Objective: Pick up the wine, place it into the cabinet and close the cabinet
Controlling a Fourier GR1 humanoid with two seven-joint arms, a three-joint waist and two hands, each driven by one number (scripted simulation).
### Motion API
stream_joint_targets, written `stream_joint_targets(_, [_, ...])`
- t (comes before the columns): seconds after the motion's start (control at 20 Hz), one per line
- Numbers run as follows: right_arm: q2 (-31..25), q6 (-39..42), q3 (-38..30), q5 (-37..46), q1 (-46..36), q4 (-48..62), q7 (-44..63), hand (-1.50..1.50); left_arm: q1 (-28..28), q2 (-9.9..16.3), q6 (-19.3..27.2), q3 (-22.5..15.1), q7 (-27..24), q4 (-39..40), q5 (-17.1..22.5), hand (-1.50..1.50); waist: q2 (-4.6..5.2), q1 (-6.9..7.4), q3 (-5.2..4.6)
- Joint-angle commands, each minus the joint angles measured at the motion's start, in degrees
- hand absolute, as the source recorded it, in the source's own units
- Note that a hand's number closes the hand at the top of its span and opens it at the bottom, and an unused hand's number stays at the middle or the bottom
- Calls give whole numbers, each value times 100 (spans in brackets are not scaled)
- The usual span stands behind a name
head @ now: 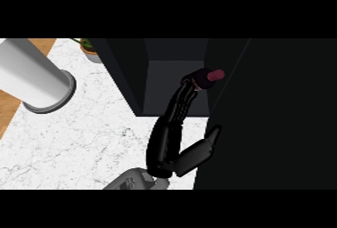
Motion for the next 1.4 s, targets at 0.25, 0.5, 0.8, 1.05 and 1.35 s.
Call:
stream_joint_targets(0.25, [11, -35, 100, 102, 270, -391, 70, -150, 1732, 875, 92, -1134, 263, -2233, -408, 150, -1, 3, -3])
stream_joint_targets(0.5, [85, -59, 312, -182, 180, -440, 361, -150, 2416, 1674, -764, -671, -105, -2850, -115, 150, 6, -2, -7])
stream_joint_targets(0.8, [20, 586, 670, -712, -47, -478, 38, 150, 2900, 2542, -1500, -225, -257, -3267, 250, 150, 16, 7, -4])
stream_joint_targets(1.05, [827, 269, 1835, -700, -19, -262, 331, 150, 3496, 3101, -2113, 260, -729, -3472, 638, 150, -4, 111, -20])
stream_joint_targets(1.35, [1376, -272, 2778, 151, -697, 159, 628, 150, 4374, 4041, -3026, 1624, -1013, -3979, 1550, 150, -27, 103, -24])
